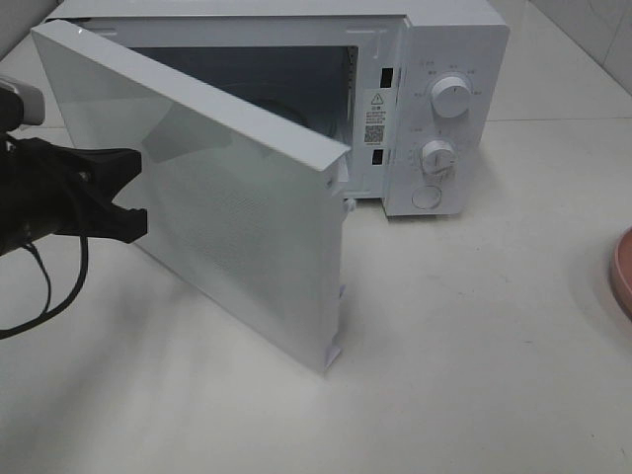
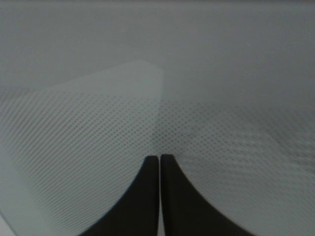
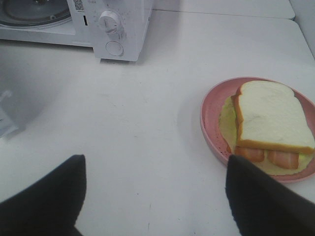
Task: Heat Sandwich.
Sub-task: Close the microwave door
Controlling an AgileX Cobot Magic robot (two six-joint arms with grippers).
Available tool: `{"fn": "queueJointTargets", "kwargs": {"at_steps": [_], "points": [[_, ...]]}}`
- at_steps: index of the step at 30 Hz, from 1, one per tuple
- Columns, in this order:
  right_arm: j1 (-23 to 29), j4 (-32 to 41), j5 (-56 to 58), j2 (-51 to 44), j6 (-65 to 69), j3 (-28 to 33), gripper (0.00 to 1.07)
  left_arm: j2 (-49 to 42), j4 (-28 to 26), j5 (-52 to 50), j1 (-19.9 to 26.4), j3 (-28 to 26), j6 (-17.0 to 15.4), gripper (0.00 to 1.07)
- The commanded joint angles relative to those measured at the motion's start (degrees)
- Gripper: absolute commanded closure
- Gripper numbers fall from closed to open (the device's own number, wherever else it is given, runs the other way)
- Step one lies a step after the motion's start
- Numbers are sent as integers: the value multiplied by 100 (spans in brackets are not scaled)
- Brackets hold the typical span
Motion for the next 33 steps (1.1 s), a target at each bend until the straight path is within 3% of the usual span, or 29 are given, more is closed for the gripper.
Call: {"fn": "queueJointTargets", "kwargs": {"at_steps": [1,12,21,33], "points": [[-46,-23,-46,-149,-11,6,31,92,-258,11,-252,-241,40,106],[-46,-23,-46,-149,-11,6,31,504,-1215,630,-1083,-1066,539,106],[-46,-23,-46,-149,-11,6,31,842,-1621,670,-1530,-1627,527,106],[-46,-23,-46,-149,-11,6,31,1387,-1696,894,-1931,-2561,533,106]]}}
